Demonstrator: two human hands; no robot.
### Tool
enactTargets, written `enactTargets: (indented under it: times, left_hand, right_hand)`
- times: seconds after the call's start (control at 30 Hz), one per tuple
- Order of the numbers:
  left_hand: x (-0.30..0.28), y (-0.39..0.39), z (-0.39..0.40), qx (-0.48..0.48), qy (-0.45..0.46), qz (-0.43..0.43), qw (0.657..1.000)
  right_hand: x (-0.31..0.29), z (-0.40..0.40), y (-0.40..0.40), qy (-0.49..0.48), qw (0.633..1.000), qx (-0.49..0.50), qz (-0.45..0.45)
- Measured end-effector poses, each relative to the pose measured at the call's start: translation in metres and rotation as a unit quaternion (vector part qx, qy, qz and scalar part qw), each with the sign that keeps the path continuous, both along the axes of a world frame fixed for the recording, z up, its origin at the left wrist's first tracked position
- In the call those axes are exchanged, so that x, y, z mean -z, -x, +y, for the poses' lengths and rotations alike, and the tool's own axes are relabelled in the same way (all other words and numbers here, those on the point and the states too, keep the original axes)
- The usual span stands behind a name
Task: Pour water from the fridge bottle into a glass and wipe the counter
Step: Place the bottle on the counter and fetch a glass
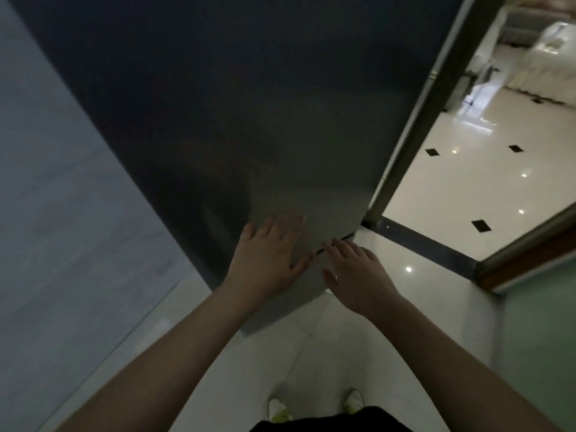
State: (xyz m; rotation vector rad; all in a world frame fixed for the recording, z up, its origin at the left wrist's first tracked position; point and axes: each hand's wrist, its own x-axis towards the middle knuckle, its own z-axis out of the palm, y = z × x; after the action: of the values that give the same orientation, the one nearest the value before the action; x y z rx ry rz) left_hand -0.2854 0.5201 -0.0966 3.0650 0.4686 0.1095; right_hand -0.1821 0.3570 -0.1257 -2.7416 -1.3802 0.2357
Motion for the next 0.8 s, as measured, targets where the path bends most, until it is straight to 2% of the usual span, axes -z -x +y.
enactTargets:
  times: [0.3, 0.8]
  left_hand:
    - [0.014, -0.028, -0.087, 0.152, 0.041, 0.113, 0.981]
    - [0.033, -0.045, -0.282, 0.278, 0.012, 0.157, 0.947]
  right_hand:
    - [0.002, -0.102, 0.006, 0.023, 0.988, 0.144, 0.043]
    - [0.022, -0.300, 0.058, -0.003, 0.939, 0.339, 0.066]
